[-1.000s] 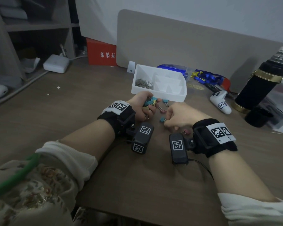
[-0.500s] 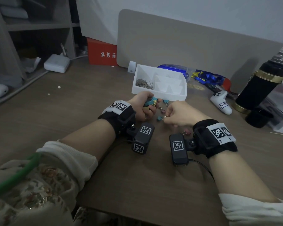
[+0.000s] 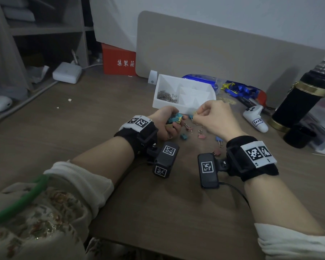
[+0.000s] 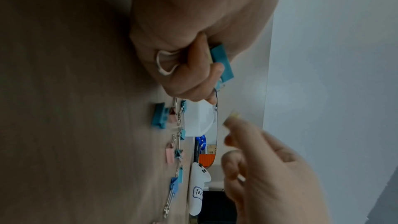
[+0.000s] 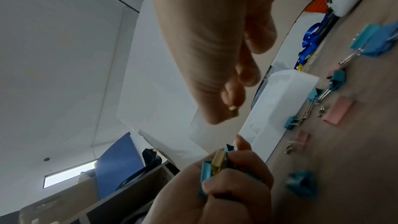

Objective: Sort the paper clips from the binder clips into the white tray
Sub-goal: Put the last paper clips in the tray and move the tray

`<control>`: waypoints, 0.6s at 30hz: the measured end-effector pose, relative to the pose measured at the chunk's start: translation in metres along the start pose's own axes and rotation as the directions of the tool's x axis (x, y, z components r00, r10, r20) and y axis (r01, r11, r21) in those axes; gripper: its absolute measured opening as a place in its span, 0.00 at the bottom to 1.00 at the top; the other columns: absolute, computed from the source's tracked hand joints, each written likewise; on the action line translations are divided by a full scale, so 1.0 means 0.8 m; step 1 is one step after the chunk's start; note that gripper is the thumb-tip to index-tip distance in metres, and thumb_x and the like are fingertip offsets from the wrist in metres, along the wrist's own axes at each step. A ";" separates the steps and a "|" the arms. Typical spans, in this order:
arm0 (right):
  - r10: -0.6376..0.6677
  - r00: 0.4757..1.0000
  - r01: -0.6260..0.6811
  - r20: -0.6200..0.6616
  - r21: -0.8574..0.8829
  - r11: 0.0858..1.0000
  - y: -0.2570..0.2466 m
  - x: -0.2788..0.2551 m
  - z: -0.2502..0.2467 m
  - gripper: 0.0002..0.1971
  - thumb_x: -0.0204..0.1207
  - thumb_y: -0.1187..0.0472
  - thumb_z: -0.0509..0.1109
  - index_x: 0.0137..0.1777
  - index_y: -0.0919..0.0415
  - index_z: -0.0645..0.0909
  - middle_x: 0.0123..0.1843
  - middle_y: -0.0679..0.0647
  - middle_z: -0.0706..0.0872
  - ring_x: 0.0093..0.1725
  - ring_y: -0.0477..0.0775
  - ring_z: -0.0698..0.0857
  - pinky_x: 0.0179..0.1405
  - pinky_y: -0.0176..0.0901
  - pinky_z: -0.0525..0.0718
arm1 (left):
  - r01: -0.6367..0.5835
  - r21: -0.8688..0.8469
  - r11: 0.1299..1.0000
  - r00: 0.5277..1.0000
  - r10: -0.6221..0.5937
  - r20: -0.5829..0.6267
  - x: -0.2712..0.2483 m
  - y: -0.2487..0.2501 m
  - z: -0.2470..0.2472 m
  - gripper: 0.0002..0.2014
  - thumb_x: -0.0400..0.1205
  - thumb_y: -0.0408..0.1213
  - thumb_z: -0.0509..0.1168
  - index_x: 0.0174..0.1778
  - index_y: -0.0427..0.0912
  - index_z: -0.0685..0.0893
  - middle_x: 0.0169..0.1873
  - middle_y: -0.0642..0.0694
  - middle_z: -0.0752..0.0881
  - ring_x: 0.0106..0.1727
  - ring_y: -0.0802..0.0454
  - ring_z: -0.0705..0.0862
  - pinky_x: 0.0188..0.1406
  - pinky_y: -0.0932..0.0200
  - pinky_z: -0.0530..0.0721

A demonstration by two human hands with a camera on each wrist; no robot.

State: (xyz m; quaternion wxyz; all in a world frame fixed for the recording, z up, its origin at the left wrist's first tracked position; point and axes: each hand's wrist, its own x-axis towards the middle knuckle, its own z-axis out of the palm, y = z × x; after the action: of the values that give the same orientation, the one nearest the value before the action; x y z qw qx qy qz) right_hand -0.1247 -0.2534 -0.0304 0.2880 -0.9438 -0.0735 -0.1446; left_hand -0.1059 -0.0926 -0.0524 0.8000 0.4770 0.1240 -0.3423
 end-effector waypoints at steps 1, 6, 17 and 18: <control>-0.020 1.000 0.021 -0.018 0.061 0.998 -0.003 -0.001 0.000 0.03 0.69 0.54 0.75 0.38 0.50 0.83 0.35 0.44 0.86 0.36 0.44 0.84 0.37 0.48 0.87 | 0.008 0.015 1.000 1.000 -0.008 -0.003 0.000 0.000 0.001 0.17 0.85 0.43 0.52 0.36 0.38 0.77 0.26 0.49 0.73 0.12 0.59 0.65 0.08 0.76 0.56; -0.136 0.984 0.106 0.118 0.232 0.967 -0.023 -0.015 0.005 0.03 0.74 0.56 0.75 0.46 0.51 0.85 0.42 0.51 0.87 0.27 0.38 0.80 0.22 0.37 0.82 | 0.039 0.073 0.997 0.998 -0.043 0.053 -0.004 0.000 0.003 0.17 0.83 0.47 0.53 0.32 0.41 0.73 0.20 0.48 0.74 0.12 0.59 0.66 0.07 0.74 0.57; -0.092 0.991 0.081 0.099 0.106 0.991 -0.004 -0.006 0.005 0.02 0.78 0.54 0.71 0.48 0.49 0.83 0.47 0.47 0.86 0.37 0.43 0.85 0.25 0.34 0.83 | -0.043 -0.045 0.998 0.998 0.045 0.048 0.004 0.001 -0.002 0.14 0.84 0.43 0.53 0.36 0.41 0.75 0.26 0.50 0.72 0.11 0.60 0.67 0.06 0.73 0.57; -0.082 0.978 0.070 0.192 0.069 0.995 0.001 -0.005 0.006 0.02 0.77 0.54 0.72 0.47 0.50 0.84 0.48 0.47 0.87 0.42 0.46 0.86 0.34 0.39 0.87 | -0.045 -0.041 0.998 0.997 0.047 0.056 0.004 0.001 -0.002 0.14 0.84 0.42 0.52 0.35 0.41 0.75 0.26 0.50 0.72 0.11 0.60 0.66 0.06 0.73 0.56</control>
State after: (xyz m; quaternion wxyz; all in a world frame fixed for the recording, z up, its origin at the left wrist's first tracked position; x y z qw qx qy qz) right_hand -0.1270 -0.2512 -0.0359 0.3029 -0.9404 -0.1419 -0.0604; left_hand -0.1029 -0.0921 -0.0543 0.8202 0.4538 0.0968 -0.3346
